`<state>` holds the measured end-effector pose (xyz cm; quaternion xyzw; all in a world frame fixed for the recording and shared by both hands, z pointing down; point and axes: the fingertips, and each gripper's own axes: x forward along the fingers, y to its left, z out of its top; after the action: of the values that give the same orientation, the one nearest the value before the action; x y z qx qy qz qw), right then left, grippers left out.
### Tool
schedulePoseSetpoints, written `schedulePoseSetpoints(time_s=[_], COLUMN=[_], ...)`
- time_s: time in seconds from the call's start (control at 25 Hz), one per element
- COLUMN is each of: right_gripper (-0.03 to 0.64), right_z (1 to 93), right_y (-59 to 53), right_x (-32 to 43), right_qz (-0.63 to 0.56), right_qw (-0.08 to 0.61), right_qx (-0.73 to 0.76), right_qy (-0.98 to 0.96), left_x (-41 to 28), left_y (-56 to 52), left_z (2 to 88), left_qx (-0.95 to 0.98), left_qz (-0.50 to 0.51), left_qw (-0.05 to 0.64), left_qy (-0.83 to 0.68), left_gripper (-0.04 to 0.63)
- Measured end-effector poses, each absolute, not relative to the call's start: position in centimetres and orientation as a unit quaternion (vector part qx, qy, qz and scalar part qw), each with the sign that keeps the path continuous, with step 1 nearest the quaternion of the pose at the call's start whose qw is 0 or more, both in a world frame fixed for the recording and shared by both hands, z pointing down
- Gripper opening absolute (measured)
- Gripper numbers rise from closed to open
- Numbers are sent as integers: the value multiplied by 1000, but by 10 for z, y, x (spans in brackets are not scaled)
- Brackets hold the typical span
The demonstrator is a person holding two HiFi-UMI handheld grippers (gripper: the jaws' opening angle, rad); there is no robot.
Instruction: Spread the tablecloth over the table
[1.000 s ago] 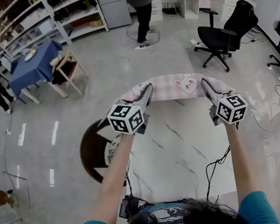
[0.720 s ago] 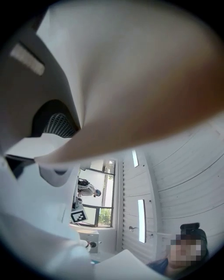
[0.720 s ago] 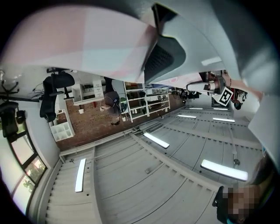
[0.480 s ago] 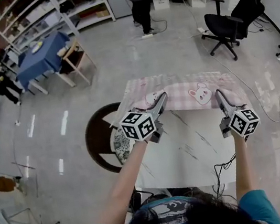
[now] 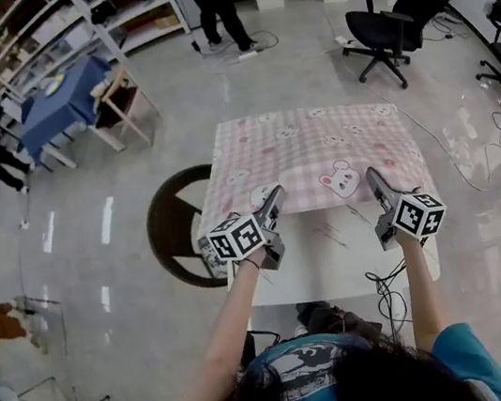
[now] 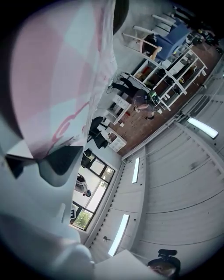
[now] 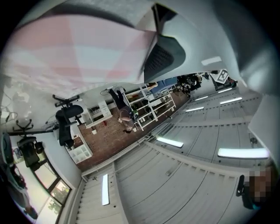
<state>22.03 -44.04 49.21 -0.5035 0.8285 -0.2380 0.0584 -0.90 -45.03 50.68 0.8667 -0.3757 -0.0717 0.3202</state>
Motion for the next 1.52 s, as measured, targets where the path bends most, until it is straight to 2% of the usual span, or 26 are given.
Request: schedulePoseSetpoints(time_s=[0.4,0.64,0.92,1.12,1.36,1.52], right_gripper=[61,61,61,61,66,66], right_z=[515,541,563,581,611,633], right_y=[-350,-312,-293,-280,-262,-247], right_x=[201,198,208,214,227,229], right_qz=[-281,-290,-305,-304,-378,-424], right_qw=[72,51,9,-49,-23,13], right_qx=[-506,-503,-508,-512,-511,-508], right_qy=[812,812,805,801,771,750], left_x=[-30,-28,-10,1,9,7], left_y=[-363,-324,-299,-290,-278,-266], left_z=[544,585,617,623,635,654], left_qx=[859,856,854,867,860,839], left_qz=[-64,-9,62,109,126,122], left_qw=[349,365,368,335,337,367], left_qy=[-369,-367,-363,-353,-363,-382], left_gripper=[78,81,84,83,77,63])
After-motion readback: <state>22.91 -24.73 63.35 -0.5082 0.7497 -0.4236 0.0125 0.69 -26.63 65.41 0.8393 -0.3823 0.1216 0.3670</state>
